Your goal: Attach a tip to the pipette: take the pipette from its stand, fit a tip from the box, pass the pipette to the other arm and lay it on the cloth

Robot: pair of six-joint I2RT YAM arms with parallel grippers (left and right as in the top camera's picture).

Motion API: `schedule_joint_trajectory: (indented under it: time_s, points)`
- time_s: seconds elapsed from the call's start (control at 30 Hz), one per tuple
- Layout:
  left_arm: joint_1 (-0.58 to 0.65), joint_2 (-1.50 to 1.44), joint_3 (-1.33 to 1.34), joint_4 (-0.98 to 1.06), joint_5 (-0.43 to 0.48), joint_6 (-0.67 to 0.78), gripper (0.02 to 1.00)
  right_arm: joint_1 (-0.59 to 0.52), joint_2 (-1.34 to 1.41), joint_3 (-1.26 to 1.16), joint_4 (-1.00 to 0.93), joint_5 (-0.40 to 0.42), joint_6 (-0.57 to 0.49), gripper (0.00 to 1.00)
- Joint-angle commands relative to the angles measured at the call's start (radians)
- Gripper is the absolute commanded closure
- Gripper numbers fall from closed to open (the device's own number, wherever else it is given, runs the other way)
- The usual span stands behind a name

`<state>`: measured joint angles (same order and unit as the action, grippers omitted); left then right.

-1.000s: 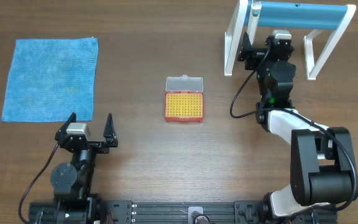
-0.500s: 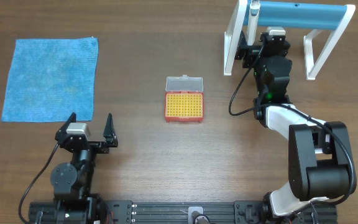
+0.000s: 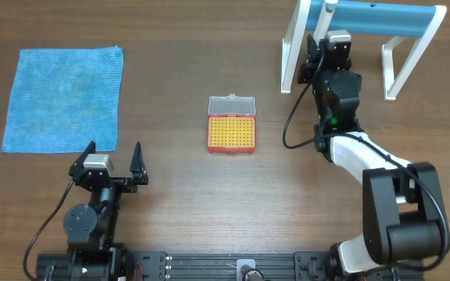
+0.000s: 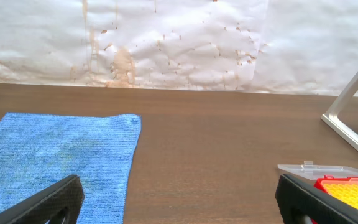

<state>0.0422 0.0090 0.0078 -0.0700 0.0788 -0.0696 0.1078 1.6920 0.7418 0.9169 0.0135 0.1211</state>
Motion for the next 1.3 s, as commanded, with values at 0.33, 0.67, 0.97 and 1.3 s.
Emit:
schedule_joint_trajectory:
  time_s: [0.33,0.67,0.97,1.3]
  points:
    - [-0.003,-0.005,-0.002,-0.005,0.003,-0.005,0.018,0.350,-0.045,-0.267,0.546,-0.237,0.026,0.919]
    - [-0.003,-0.005,-0.002,-0.005,0.003,-0.005,0.018,0.452,0.158,-0.243,0.547,-0.311,0.084,0.921]
    - [-0.003,-0.005,-0.002,-0.005,0.003,-0.005,0.018,0.439,0.185,-0.232,0.547,-0.311,-0.004,0.919]
    - [-0.003,-0.005,-0.002,-0.005,0.003,-0.005,0.018,0.436,0.229,-0.205,0.547,-0.333,-0.003,0.921]
